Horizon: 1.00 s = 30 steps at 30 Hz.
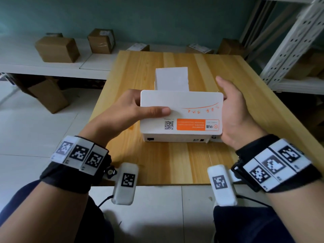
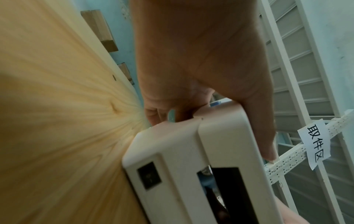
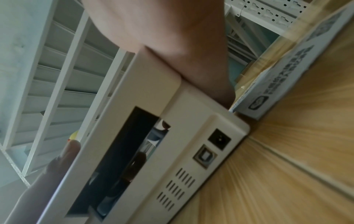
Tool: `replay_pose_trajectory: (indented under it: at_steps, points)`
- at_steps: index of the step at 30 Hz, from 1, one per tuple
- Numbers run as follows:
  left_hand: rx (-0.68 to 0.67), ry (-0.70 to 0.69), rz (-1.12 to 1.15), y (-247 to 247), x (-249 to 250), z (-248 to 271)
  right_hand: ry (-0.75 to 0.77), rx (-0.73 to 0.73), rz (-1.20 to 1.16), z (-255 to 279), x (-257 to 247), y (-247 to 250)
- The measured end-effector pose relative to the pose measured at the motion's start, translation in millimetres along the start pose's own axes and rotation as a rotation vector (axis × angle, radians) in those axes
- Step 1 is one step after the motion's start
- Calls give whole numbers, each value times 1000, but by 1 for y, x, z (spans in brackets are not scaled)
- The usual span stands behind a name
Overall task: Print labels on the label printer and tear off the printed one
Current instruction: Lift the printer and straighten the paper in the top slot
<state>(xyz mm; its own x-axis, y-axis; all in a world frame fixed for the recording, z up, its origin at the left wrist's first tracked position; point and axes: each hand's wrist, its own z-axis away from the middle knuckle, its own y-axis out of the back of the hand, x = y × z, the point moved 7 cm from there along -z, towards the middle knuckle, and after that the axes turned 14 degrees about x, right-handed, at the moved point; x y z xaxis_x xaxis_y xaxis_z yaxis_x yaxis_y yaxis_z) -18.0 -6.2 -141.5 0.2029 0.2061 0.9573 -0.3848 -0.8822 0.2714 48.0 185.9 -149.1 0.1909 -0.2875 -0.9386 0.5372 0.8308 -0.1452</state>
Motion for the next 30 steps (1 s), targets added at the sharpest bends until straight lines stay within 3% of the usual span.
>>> replay_pose_trajectory:
  at_steps: [19,30]
  points:
    - [-56,16,57,-3,-3,-6,11,1,-32,-1,2,2]
    - [-78,43,80,-6,-2,-5,139,-163,-31,-1,0,-5]
